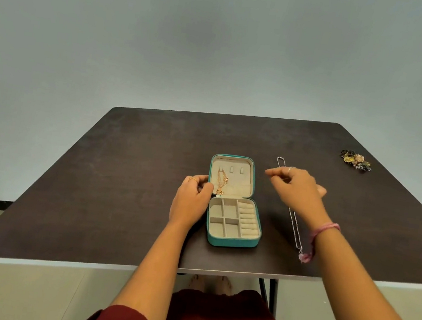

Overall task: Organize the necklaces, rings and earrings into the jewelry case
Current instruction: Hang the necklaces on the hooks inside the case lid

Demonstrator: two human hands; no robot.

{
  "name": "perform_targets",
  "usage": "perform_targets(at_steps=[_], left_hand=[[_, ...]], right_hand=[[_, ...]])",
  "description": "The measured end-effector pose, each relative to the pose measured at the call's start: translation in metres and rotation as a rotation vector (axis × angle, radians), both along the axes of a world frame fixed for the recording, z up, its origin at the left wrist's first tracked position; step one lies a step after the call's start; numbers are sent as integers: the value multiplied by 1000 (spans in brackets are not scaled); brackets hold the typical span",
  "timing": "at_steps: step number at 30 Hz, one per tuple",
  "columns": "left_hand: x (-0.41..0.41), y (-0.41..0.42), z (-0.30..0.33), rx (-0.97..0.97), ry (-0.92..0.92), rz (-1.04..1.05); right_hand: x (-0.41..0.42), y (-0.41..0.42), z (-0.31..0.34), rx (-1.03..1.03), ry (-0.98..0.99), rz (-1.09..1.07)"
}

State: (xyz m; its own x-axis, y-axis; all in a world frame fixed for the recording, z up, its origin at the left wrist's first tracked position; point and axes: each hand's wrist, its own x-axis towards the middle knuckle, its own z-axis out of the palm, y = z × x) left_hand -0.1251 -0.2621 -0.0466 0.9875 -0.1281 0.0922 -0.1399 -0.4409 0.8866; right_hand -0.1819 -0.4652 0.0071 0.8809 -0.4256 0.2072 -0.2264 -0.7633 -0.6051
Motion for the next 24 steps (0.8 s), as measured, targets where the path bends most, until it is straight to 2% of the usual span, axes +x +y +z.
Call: perform_targets(at_steps=[4, 11, 16, 20, 24], left_hand=[[1, -1, -1, -9, -13, 16], [1, -3, -1, -69, 6, 85], [5, -1, 0, -227, -7, 234], [8, -4, 0, -322, -7, 299], [10, -5, -3, -350, -6, 332]], right_hand=[[9, -44, 0, 57, 11, -58], [39, -95, -13, 70, -7, 5], [67, -104, -21, 111, 129, 90], [88, -109, -26, 184, 119, 94], [111, -113, -27, 146, 156, 97]])
